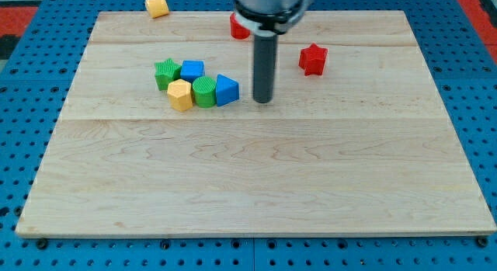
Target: Move the red star closer to the group of blocks
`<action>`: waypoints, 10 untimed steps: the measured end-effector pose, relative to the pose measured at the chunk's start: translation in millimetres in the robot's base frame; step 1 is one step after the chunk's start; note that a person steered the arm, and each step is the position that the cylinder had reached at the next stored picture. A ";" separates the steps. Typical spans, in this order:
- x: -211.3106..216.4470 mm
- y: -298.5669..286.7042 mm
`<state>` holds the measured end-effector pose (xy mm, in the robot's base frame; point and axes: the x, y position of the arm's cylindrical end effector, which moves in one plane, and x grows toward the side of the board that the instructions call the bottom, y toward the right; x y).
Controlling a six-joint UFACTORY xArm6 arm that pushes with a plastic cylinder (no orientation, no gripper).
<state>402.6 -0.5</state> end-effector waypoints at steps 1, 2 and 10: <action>0.0 -53.8; 6.5 -43.0; -109.3 89.9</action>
<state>293.4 89.4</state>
